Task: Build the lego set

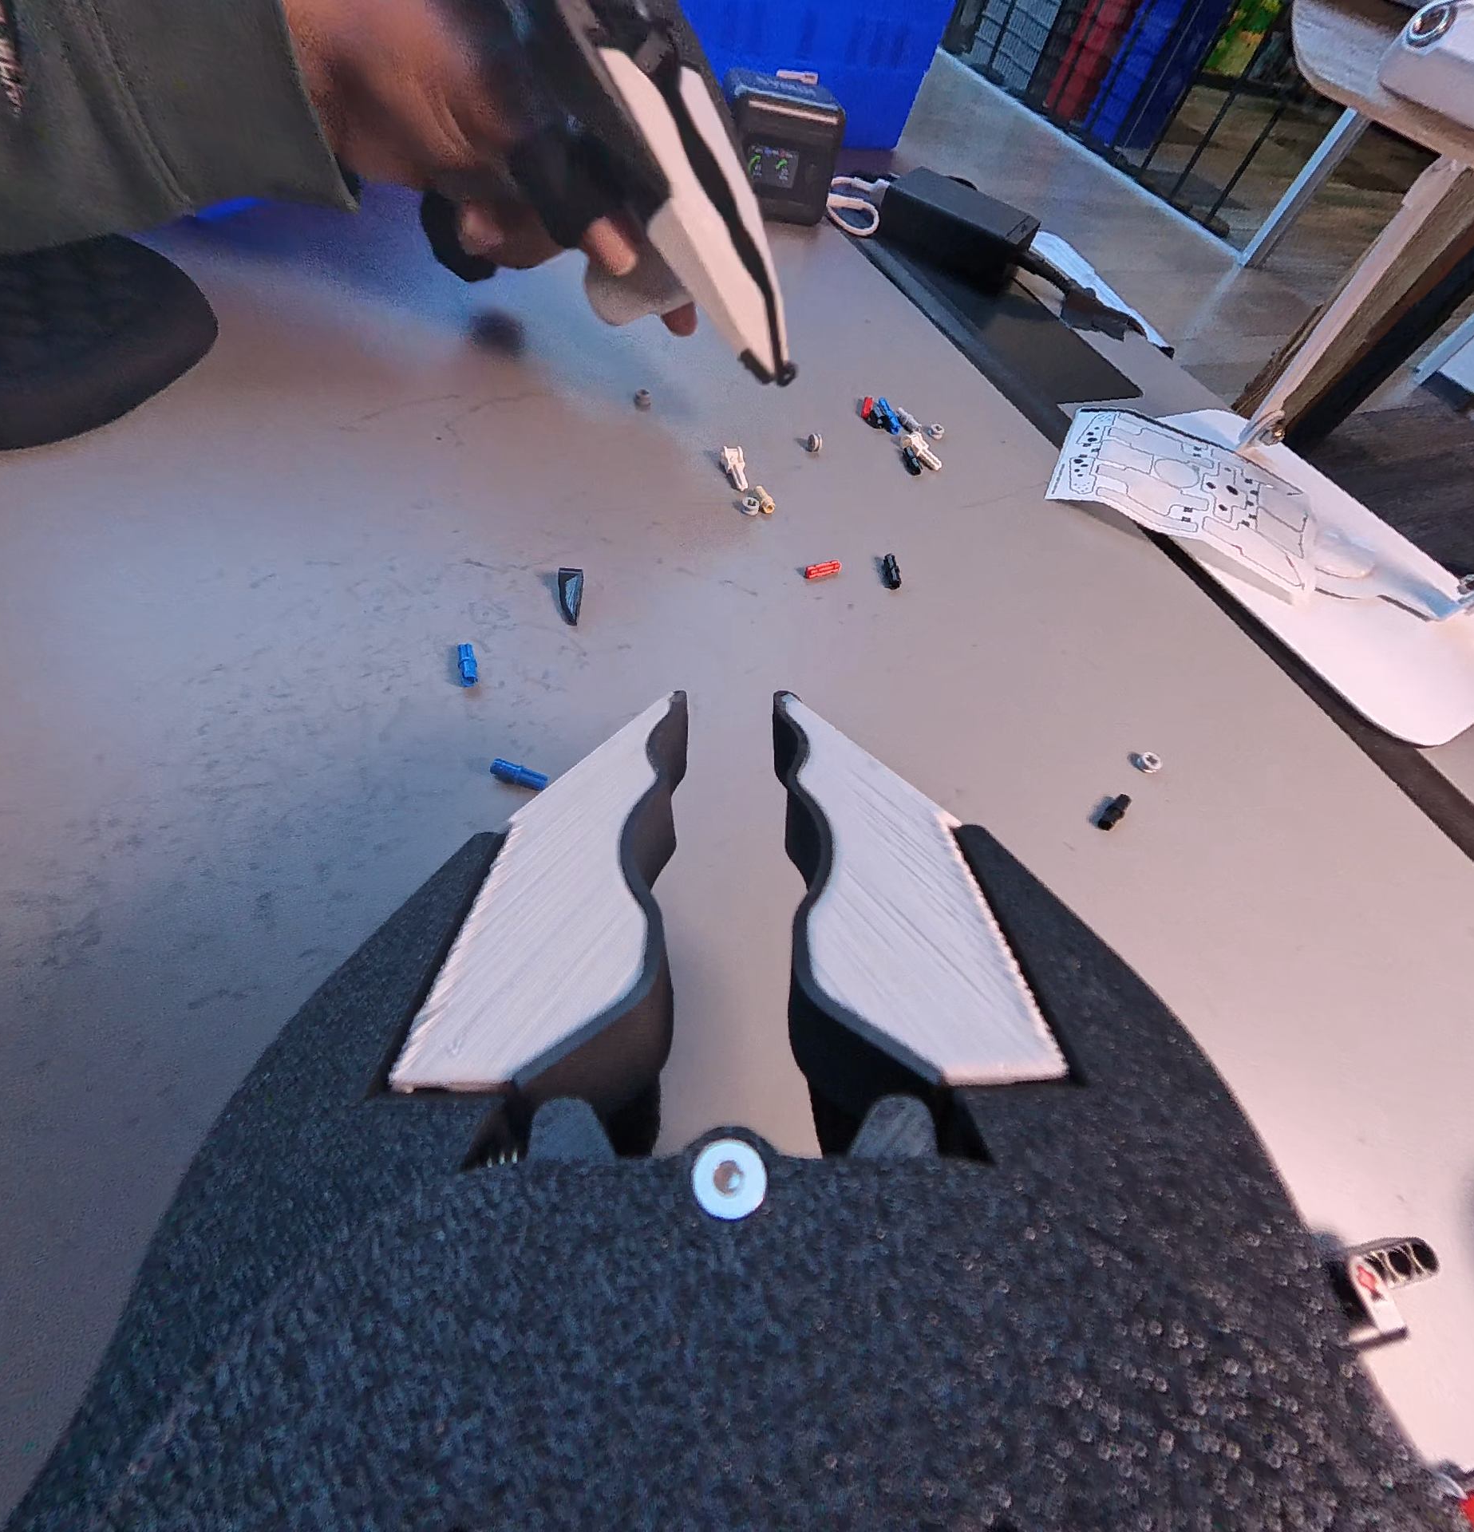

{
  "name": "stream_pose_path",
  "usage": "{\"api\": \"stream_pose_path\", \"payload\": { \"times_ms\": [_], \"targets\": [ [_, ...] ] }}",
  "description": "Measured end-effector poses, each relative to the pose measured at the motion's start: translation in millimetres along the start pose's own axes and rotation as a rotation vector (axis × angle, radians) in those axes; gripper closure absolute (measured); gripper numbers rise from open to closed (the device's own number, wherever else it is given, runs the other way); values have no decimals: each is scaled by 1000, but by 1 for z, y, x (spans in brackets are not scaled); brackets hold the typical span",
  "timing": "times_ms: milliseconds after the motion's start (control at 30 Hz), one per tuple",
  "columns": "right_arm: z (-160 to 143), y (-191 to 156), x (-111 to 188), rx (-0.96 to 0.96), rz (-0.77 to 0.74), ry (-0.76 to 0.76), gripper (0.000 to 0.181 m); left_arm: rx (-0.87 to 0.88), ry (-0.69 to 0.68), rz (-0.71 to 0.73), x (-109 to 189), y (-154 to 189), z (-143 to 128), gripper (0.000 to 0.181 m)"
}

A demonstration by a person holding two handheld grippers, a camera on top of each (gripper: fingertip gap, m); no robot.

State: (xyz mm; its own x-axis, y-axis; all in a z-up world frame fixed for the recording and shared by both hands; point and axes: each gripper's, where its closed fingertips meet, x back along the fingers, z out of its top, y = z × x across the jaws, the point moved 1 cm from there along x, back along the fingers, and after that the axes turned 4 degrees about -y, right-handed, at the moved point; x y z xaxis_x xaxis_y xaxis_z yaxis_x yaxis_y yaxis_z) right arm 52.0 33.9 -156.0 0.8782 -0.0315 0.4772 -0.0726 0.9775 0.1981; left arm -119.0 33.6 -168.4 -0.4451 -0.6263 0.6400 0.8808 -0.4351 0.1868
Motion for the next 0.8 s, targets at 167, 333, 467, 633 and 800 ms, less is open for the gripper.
{"api": "stream_pose_path", "payload": {
  "times_ms": [167, 333, 467, 633, 800],
  "targets": [
    [-2, -1, -1, 22, -8, -14, 161, -182, -203, -187, -21, 83, -31, 174],
    [-6, -5, -3, 62, -10, -43, 161, -233, -274, -163, -32, 87, -45, 174],
    [-8, -7, -4, 74, -4, -55, 161, -236, -272, -161, -32, 87, -45, 174],
    [-9, -7, -4, 79, -4, -59, 161, -246, -208, -112, -23, 86, -36, 157],
    [-10, -7, -5, 76, -4, -65, 162, -314, -118, -104, -9, 104, -37, 159]
  ]
}}
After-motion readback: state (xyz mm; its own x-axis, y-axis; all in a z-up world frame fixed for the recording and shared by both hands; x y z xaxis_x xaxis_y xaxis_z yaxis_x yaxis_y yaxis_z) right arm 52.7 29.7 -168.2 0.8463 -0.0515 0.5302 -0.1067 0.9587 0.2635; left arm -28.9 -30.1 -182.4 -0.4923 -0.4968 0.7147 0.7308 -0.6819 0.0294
